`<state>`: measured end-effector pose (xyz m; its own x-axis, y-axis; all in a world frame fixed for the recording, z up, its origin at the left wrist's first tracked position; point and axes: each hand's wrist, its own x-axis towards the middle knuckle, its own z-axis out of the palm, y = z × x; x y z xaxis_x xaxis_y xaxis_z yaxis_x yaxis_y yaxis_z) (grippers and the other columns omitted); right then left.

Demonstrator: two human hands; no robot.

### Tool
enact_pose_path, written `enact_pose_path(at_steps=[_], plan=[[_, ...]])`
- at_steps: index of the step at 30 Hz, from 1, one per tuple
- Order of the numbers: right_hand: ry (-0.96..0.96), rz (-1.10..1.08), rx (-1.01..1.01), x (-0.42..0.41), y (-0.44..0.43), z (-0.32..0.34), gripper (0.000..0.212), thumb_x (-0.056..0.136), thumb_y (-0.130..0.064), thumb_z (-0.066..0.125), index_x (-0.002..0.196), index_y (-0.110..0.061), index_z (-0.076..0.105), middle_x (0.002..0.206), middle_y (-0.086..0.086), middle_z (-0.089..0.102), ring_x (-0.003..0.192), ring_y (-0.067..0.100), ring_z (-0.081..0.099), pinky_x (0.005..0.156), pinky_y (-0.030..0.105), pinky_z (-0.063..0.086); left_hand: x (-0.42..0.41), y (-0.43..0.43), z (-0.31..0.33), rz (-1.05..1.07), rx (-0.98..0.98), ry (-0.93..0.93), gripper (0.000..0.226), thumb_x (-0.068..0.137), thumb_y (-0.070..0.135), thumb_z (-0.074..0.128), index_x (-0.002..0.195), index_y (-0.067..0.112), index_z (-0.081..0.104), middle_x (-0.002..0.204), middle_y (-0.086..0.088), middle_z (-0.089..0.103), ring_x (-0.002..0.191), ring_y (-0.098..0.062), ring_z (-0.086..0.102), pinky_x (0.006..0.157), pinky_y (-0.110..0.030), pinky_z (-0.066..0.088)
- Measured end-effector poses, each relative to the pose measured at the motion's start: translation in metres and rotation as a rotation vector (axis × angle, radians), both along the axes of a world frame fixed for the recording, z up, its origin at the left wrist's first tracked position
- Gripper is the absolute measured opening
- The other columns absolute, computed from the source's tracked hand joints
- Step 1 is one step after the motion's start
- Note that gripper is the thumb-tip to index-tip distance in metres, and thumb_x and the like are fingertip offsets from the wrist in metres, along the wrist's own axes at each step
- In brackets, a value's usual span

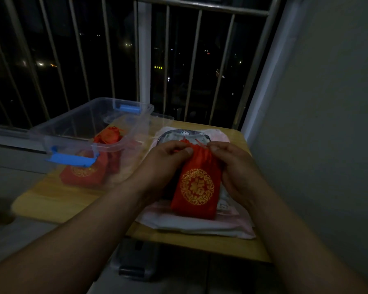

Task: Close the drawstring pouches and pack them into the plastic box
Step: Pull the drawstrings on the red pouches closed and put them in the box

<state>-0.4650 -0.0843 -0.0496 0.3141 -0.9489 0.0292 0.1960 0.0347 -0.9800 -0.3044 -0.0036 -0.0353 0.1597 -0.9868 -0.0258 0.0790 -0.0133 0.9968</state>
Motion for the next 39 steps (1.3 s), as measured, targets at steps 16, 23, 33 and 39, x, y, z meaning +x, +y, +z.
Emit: enact_pose_path(at_steps=[16,23,33,39], plan=[[-0.416,-0.053,0.300,-0.007,-0.008,0.000,0.021,0.105,-0.010,0.050,0.122,-0.010,0.062,0.091,0.004,0.080,0.081,0.016,0.076,0.077,0.034,0.057,-0.003,-0.014,-0.006,0.165,-0.037,0.434,0.027,0.109,0.028,0.047,0.092,0.016,0.064,0.078,-0.005,0.072,0.065,-0.016,0.070,0.062,-0.031,0.059],[-0.487,-0.096,0.373,-0.010,-0.008,-0.002,0.020,0.100,-0.004,0.054,0.117,-0.007,0.063,0.069,0.002,0.063,0.082,0.021,0.072,0.078,0.036,0.056,0.004,-0.028,-0.013,0.206,-0.079,0.681,0.023,0.111,0.021,0.042,0.096,0.011,0.058,0.113,-0.015,0.076,0.091,-0.019,0.078,0.074,-0.031,0.064],[-0.265,-0.141,0.412,-0.017,-0.008,-0.004,0.022,0.095,-0.003,0.035,0.103,-0.015,0.052,0.050,-0.007,0.032,0.041,0.008,0.037,0.049,0.023,0.023,0.006,-0.031,-0.015,0.226,-0.123,0.626,0.027,0.109,0.014,0.038,0.084,0.014,0.048,0.063,0.000,0.039,0.046,-0.010,0.037,0.048,-0.024,0.041],[-0.082,-0.125,0.118,-0.015,0.000,0.005,0.019,0.101,-0.009,0.046,0.110,-0.012,0.063,0.062,-0.001,0.061,0.065,0.015,0.063,0.064,0.029,0.041,0.004,-0.014,-0.009,0.144,-0.227,-0.304,0.030,0.108,0.028,0.050,0.089,0.006,0.062,0.067,0.000,0.057,0.051,-0.007,0.049,0.048,-0.023,0.040]])
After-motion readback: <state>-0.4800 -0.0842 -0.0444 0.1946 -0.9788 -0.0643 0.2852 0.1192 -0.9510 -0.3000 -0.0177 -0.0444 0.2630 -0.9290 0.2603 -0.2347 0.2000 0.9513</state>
